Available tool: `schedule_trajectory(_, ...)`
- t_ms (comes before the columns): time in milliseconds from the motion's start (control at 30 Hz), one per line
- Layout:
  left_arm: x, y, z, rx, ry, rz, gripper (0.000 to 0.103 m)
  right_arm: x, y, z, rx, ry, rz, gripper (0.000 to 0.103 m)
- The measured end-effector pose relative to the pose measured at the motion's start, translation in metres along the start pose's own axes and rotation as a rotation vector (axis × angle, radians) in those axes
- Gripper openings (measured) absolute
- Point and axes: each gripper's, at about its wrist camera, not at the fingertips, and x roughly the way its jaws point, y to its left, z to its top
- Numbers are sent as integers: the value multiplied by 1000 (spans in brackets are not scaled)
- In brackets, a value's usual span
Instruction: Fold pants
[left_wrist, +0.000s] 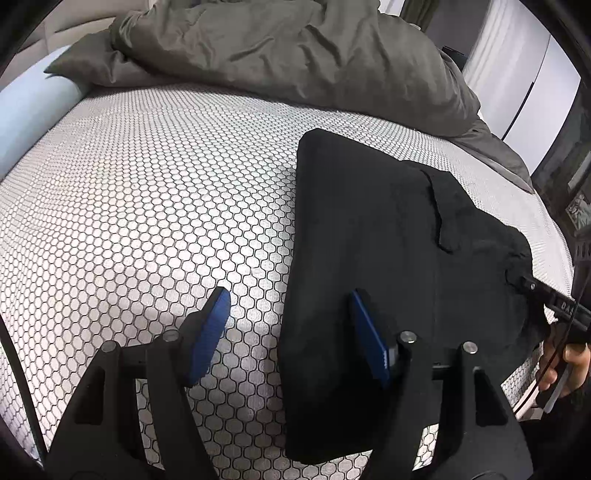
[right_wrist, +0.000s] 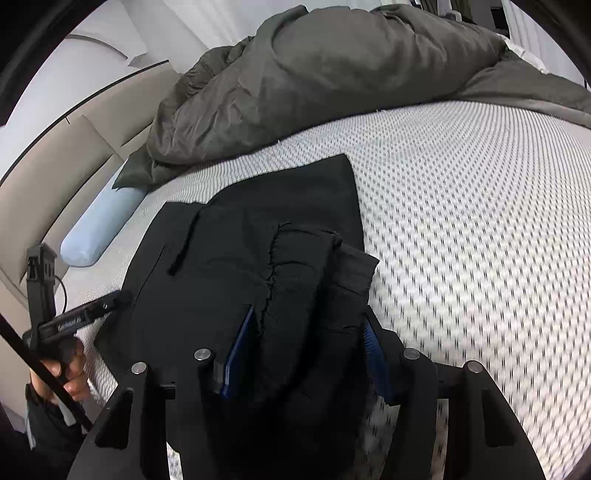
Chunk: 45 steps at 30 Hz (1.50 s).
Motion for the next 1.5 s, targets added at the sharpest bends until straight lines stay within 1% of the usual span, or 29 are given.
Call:
schedule_trajectory(33, 1, -2, 2, 5, -7, 12, 64, 1, -2, 0, 0, 6, -3, 58)
schedule_trajectory(100, -8, -6, -4, 19, -30, 49, 64, -5, -4, -3, 25, 8, -2, 64)
schedule_trajectory(133, -13, -8, -8, 28, -44, 71, 64, -10, -3, -5, 29, -2, -6, 68)
schedule_trajectory(200, -28, -16, -17, 51, -84, 104, 65, -32, 4, -14, 1, -72, -33, 81)
schedule_trajectory(233, -34, -16, -18, 56, -103, 104, 67, -44, 9, -19, -24, -110, -41, 91)
schedule_trajectory(267, -44, -22, -22, 63, -133, 97, 75, -52, 13, -24, -41, -139, -44, 99)
schedule_trajectory(300, -54, -28, -27, 75, -176, 83, 80, -64, 19, -32, -69, -183, -48, 103)
schedule_trajectory(333, -61, -33, -27, 87, -207, 71, 85, -72, 23, -37, -87, -206, -51, 103)
schedule_trajectory(367, -70, -40, -34, 110, -244, 59, 86, -79, 27, -44, -104, -229, -50, 103)
schedule_trajectory(400, -74, -45, -39, 126, -260, 57, 88, -85, 30, -52, -115, -243, -43, 103)
schedule_trajectory(467, -81, -54, -50, 156, -279, 51, 103, -94, 35, -65, -125, -267, -30, 103)
schedule_trajectory(600, -100, -64, -78, 163, -352, 44, 103, -111, 45, -88, -135, -333, -7, 103)
schedule_trajectory(700, -112, -68, -92, 170, -395, 31, 103, -121, 54, -102, -153, -376, 4, 103)
schedule_trajectory(800, -118, -77, -105, 195, -423, 40, 103, -123, 60, -112, -139, -379, 48, 103)
schedule_trajectory(867, -122, -80, -113, 181, -429, 35, 103, -124, 64, -118, -149, -380, 60, 103)
schedule_trajectory(967, -128, -80, -124, 140, -439, 1, 103, -126, 75, -125, -196, -404, 26, 103)
schedule_trajectory(1000, -130, -81, -128, 135, -441, -8, 103, -129, 80, -128, -216, -424, 8, 103)
schedule_trajectory(1067, -134, -85, -135, 142, -452, -13, 103, -134, 86, -131, -239, -452, 5, 103)
schedule_trajectory(1100, -131, -85, -129, 151, -457, -15, 103, -136, 87, -132, -239, -462, 12, 103)
schedule_trajectory(1200, -133, -89, -132, 181, -474, -2, 103, -135, 90, -133, -238, -461, 20, 103)
schedule_trajectory(1233, -131, -90, -131, 184, -468, 0, 103, -134, 90, -132, -241, -459, 18, 103)
schedule_trajectory(1367, -128, -86, -127, 167, -450, -15, 103, -134, 93, -132, -250, -461, 21, 103)
schedule_trajectory(1500, -128, -86, -128, 174, -455, -13, 103, -131, 95, -130, -255, -449, 28, 103)
